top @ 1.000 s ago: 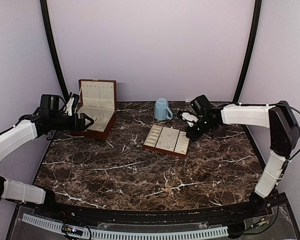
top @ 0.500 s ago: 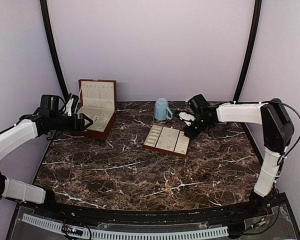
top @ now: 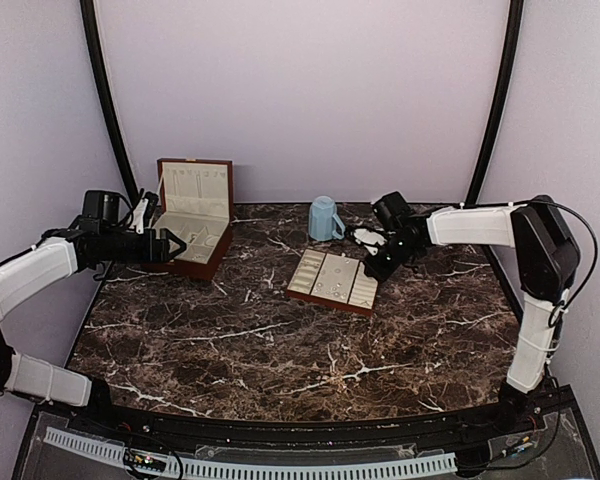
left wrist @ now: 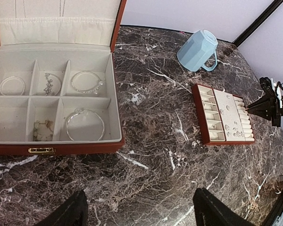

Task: Organize the mixed jewelry
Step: Insert the ring into the ring tray.

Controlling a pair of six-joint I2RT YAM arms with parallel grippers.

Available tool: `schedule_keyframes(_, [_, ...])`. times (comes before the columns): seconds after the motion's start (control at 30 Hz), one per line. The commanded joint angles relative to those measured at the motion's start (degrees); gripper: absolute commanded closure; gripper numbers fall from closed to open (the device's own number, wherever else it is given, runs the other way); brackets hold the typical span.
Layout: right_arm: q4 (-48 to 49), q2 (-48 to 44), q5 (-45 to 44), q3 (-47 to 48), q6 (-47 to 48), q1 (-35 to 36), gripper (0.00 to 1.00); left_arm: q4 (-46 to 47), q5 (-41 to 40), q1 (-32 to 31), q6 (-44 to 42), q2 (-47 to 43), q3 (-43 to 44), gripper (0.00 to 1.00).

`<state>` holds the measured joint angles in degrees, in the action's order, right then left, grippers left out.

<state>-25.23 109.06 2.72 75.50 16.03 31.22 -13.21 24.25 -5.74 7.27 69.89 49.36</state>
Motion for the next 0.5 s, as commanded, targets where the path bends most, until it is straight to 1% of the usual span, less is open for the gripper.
schedule_keyframes(0.0, [1.9,1.4,0.8,-0.4,0.7,-0.3,1.00,0.0,1.7,0.6,-0.3,0.6,1.3,0.20])
schedule_keyframes(0.47, [0.6,3.6,2.4,0.7,1.6,-1.1,1.00,0.4,3.1,1.6,0.0,1.5,1.4,0.20])
